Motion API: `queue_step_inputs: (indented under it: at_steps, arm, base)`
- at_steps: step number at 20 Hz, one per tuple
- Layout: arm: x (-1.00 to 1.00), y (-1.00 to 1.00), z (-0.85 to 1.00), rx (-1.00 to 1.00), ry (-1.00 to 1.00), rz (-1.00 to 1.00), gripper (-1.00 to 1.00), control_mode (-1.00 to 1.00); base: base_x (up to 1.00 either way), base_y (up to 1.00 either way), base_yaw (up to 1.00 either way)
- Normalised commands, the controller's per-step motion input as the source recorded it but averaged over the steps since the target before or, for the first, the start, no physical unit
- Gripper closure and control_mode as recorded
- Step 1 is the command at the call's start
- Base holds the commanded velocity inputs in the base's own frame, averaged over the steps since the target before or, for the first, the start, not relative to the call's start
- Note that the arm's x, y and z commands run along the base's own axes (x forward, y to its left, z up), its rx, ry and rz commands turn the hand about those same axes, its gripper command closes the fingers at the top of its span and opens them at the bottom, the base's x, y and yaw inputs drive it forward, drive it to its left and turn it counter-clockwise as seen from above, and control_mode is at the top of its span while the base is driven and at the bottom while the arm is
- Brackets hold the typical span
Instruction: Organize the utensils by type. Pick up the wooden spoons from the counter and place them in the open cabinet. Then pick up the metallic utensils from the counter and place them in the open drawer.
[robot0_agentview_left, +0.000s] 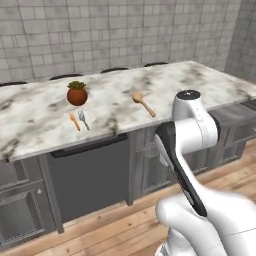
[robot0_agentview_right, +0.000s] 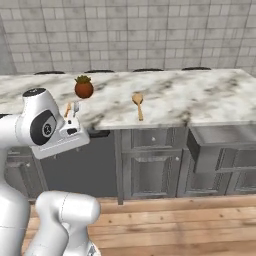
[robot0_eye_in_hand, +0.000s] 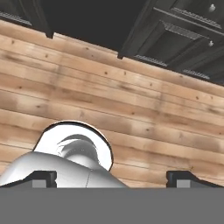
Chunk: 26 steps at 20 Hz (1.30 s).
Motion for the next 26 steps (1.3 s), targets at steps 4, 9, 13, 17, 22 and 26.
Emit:
queue_step_inputs:
  at_steps: [4,9,13,17,22,26]
  arm:
    - [0.00,0.00,0.00,0.00,0.00,0.00,-1.00,1.00]
    - [0.00,0.00,0.00,0.00,0.00,0.00,-1.00,1.00]
    - [0.00,0.00,0.00,0.00,0.00,0.00,-1.00,1.00]
    - [0.00,0.00,0.00,0.00,0.00,0.00,-1.00,1.00]
    - [0.00,0.00,0.00,0.00,0.00,0.00,-1.00,1.00]
    - [0.00,0.00,0.00,0.00,0.00,0.00,-1.00,1.00]
  base:
    - [0.75,-0.41,0.01]
    - [0.67,-0.44,0.05]
    - [0.78,-0.12,0.01]
    - [0.72,-0.04,0.18]
    - [0.62,-0.01,0.11]
    - [0.31,0.00,0.00]
